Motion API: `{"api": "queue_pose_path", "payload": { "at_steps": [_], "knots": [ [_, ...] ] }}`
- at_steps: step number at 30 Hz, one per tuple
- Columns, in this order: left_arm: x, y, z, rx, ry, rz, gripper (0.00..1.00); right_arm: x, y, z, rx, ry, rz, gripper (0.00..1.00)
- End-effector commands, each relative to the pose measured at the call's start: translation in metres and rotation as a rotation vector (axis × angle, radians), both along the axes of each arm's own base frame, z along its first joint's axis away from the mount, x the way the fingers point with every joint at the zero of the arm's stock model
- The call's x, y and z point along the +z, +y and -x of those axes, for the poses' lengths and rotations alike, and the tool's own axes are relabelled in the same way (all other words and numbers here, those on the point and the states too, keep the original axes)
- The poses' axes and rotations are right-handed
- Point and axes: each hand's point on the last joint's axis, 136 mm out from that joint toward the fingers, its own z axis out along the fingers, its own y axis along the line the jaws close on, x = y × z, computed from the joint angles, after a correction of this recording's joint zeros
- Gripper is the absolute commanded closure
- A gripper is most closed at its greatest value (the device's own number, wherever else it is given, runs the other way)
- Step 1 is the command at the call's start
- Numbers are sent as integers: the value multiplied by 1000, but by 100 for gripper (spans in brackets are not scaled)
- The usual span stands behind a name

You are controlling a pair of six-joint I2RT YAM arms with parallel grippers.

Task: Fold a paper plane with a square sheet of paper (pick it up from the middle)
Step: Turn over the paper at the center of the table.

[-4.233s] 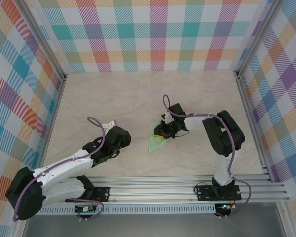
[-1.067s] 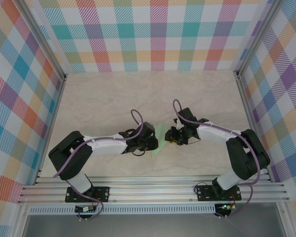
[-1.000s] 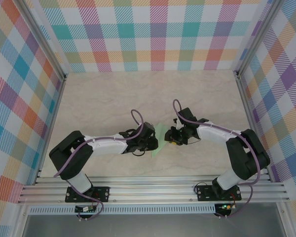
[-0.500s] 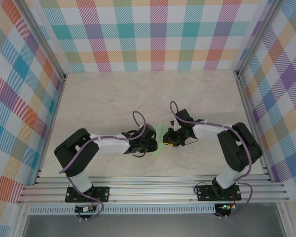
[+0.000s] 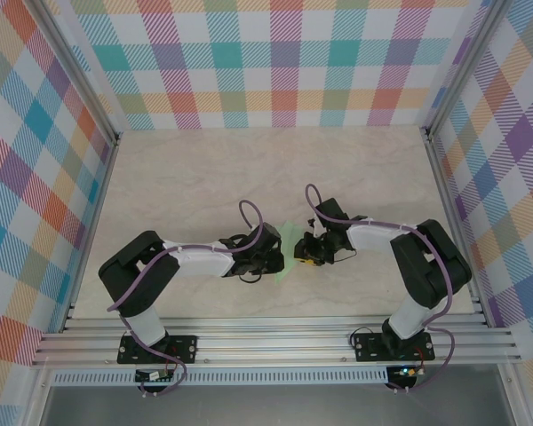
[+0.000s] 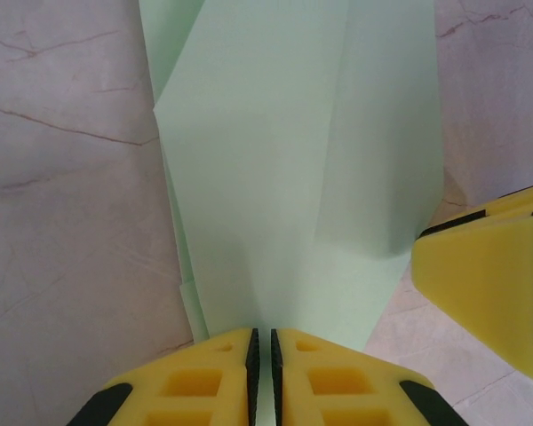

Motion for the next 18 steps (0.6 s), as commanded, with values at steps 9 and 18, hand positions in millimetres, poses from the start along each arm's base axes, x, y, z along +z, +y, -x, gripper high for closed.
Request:
{"api": "queue_pose_path", "payload": {
  "at_steps": [9, 18],
  "knots": [
    [28, -1, -3, 3, -48, 44, 80, 16, -10, 5, -89, -8, 2, 43],
    [34, 14, -14, 29, -62, 24, 80, 15, 7, 4, -81, 13, -108, 39]
  ]
}}
